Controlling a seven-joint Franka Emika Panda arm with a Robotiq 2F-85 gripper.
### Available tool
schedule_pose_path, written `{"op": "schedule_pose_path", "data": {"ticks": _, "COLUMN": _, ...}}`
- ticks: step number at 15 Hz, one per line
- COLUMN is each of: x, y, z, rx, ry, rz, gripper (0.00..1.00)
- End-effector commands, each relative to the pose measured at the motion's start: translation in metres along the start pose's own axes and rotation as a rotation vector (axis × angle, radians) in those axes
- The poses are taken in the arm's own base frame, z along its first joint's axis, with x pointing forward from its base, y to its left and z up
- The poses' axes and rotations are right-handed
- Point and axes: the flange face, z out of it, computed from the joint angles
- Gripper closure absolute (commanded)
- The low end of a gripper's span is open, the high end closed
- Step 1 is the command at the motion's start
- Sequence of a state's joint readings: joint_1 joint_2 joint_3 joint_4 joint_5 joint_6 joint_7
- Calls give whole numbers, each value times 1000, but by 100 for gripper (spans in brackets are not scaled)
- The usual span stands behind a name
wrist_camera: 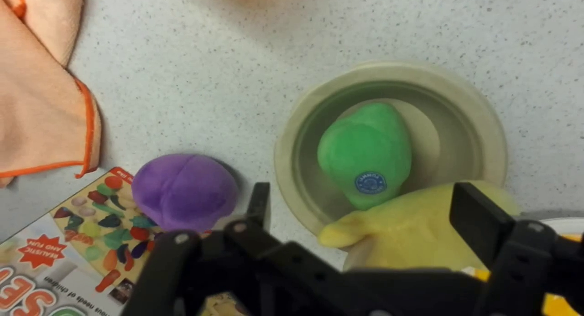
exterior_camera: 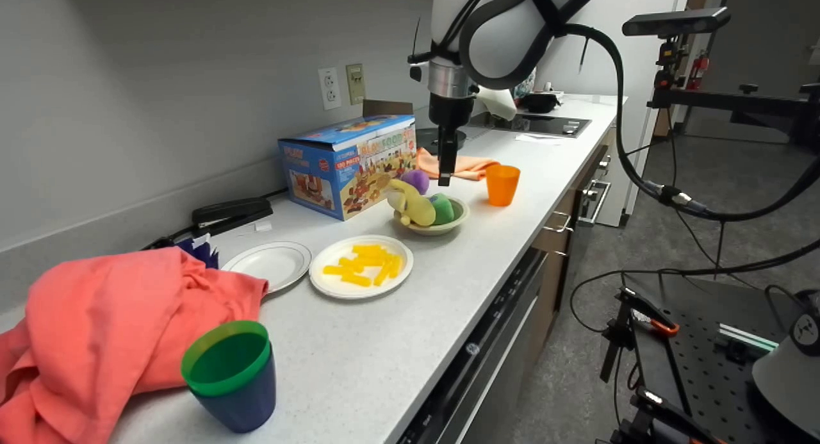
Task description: Put the purple plush toy in the bowl.
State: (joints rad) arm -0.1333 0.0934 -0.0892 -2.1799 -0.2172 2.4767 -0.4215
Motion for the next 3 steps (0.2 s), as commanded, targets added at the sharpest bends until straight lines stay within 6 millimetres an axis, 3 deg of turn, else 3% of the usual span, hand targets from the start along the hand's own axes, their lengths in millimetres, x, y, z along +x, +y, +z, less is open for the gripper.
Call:
{"op": "schedule_pose_path", "data": {"ticks": 1, "x": 1, "y": 1, "z": -1, "rx": -3, "ry": 6, "rz": 6, "gripper": 0}}
{"op": "schedule_pose_path", "data": {"ticks": 3, "x": 1, "y": 1, "z": -2, "rx": -7, "ry": 15, "rz": 13, "gripper": 0}}
